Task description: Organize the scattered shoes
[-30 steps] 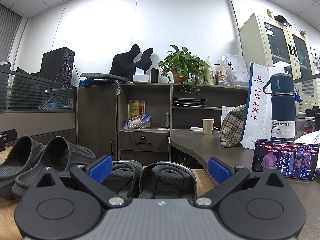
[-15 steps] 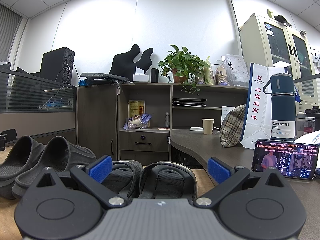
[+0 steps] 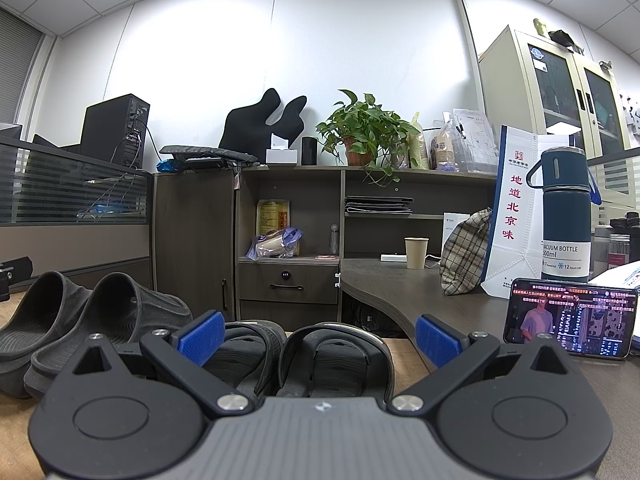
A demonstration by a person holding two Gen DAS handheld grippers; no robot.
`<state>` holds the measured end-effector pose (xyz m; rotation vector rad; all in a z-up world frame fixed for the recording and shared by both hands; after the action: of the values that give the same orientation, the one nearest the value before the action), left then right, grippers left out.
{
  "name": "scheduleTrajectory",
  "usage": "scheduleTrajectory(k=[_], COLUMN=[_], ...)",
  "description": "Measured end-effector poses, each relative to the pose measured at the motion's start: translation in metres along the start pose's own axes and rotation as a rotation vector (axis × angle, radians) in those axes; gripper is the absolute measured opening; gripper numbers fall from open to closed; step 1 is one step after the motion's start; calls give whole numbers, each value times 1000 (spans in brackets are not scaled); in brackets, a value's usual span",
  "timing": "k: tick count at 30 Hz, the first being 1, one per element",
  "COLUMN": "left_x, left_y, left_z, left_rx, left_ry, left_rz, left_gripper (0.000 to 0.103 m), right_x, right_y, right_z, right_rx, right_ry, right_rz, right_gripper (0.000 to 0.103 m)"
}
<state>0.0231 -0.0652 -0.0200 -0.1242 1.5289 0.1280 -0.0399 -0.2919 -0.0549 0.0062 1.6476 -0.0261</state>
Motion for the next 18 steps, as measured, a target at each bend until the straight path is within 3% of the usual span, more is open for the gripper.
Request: scheduleTrajectory(k=[18], left_x=[-2], left_y=[1], left_z=[2], left_rx=[-2], left_ry=[0], left_rz=[0], left_gripper=[103], right_x=[0], right_y=[0], right_z=[0], right_rx=[0], right_ry=[-1], right_rz=[1], right_gripper=[103])
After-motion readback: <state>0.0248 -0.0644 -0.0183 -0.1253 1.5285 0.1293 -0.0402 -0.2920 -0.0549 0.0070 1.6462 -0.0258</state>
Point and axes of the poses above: each gripper's, at about its wrist camera, not at the fingertips, and z roughly the way its jaws point, y to its left, x to its underside, the point moved 2 cm from there along z, roughly the way its jaws point, and after that the axes turned 1 degree about -z, right-handed, at the moved point
